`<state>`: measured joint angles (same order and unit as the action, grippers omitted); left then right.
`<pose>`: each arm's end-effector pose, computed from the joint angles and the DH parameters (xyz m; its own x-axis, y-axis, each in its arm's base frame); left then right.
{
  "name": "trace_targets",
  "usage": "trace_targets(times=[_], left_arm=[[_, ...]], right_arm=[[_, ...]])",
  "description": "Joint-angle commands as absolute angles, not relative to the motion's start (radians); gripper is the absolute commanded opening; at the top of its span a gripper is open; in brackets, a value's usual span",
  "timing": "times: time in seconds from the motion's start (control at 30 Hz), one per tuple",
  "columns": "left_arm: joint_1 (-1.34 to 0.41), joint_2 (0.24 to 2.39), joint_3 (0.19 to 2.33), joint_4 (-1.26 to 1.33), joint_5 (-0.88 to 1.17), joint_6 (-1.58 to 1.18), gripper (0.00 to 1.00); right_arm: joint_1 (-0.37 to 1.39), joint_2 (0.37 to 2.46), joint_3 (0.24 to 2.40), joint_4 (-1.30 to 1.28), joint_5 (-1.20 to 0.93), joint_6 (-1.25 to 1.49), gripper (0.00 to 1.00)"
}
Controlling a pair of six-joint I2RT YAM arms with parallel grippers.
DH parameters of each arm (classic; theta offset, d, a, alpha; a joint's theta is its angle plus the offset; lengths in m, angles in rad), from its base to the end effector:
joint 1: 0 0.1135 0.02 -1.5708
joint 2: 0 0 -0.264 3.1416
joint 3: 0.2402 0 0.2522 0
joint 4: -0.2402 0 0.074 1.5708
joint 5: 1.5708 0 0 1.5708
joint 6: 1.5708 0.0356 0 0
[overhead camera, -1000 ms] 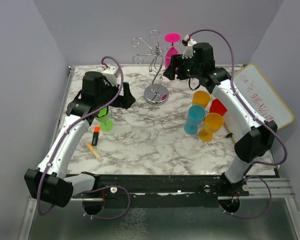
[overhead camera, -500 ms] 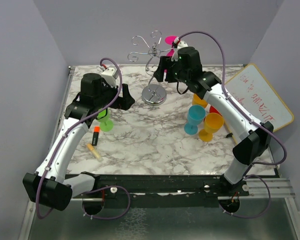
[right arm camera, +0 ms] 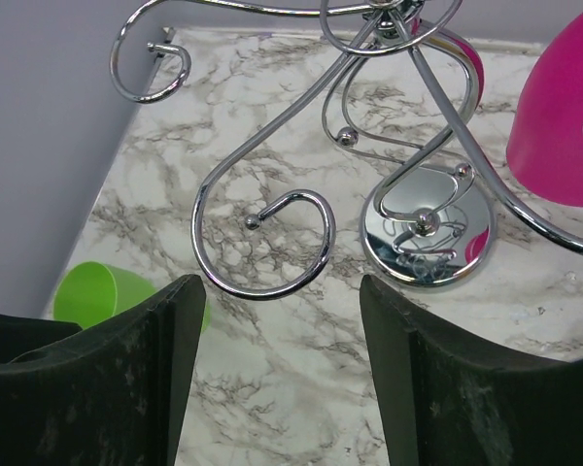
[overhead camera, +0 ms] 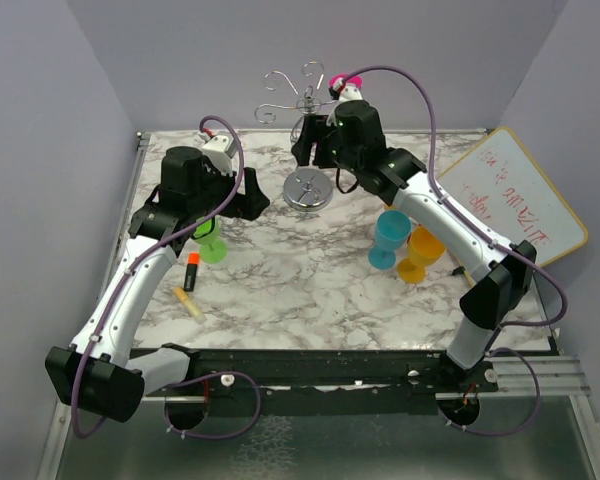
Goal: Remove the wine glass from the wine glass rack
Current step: Adjust the wine rack at the center of the board.
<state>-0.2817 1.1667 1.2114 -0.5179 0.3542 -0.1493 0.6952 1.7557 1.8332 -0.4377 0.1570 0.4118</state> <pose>0.2404 -0.0824 0.3782 -0.5158 0.0040 -0.8567 0.4860 0.8249 -0.2887 0.3186 0.2585 0.4133 -0.4563 0.1342 -0.8797 -0.3685 0.8713 0.3241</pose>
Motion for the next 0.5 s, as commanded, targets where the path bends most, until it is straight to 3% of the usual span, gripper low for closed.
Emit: trace_targets(times=[0.0, 0.23, 0.37, 0.47], left_arm=[[-0.281, 1.151, 1.21, -0.506, 0.338, -0.147, 0.88], [-0.281, 1.155, 1.215, -0.506, 0.332, -0.141, 0.88], [-0.281, 1.156, 1.22, -0.502, 0.333, -0.146, 0.88], [-0.281, 1.16, 1.224, -0.499, 0.337, -0.147, 0.88]], right_arm=[[0.704, 1.7, 1.777, -0.37, 0.166, 0.394, 0.71], [0.704, 1.544, 1.603, -0.37, -0.022, 0.265, 0.75], [0.704, 1.414, 1.47, -0.347, -0.004, 0.22, 0.76], [0.703, 1.348, 1.404, -0.364, 0.136, 0.193, 0.77]])
